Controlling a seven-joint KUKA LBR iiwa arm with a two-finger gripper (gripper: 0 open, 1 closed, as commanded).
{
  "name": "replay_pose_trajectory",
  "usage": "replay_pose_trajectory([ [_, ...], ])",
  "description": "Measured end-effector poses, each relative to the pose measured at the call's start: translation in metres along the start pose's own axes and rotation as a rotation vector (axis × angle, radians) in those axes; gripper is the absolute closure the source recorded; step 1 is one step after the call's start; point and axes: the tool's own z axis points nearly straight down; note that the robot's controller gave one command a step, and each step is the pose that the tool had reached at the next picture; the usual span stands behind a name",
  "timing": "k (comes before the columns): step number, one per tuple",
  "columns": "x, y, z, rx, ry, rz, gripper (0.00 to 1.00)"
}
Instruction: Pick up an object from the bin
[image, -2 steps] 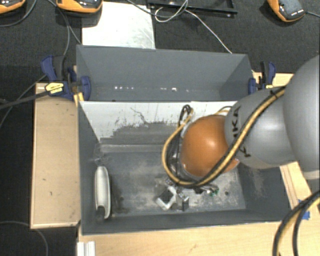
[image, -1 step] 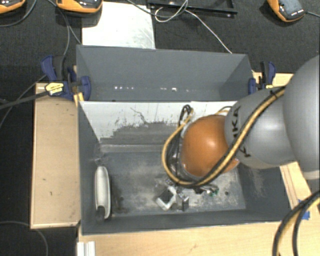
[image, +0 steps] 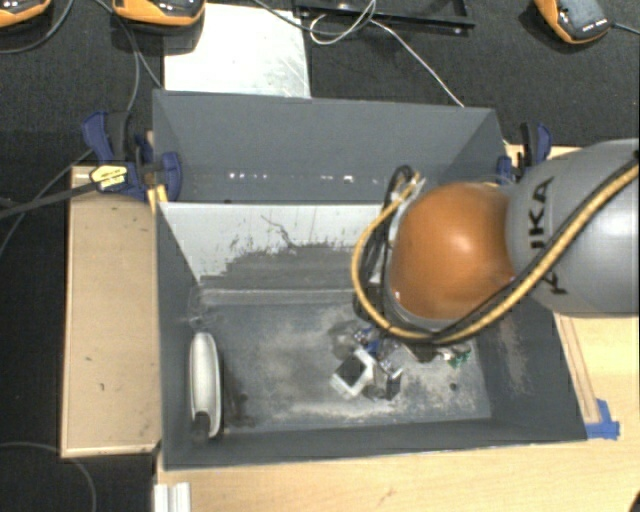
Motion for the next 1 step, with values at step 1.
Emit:
replay_pose_trajectory([
  [1, 0.002, -0.0032, -0.0415, 0.004, -0.007, 0.017, 1.0],
])
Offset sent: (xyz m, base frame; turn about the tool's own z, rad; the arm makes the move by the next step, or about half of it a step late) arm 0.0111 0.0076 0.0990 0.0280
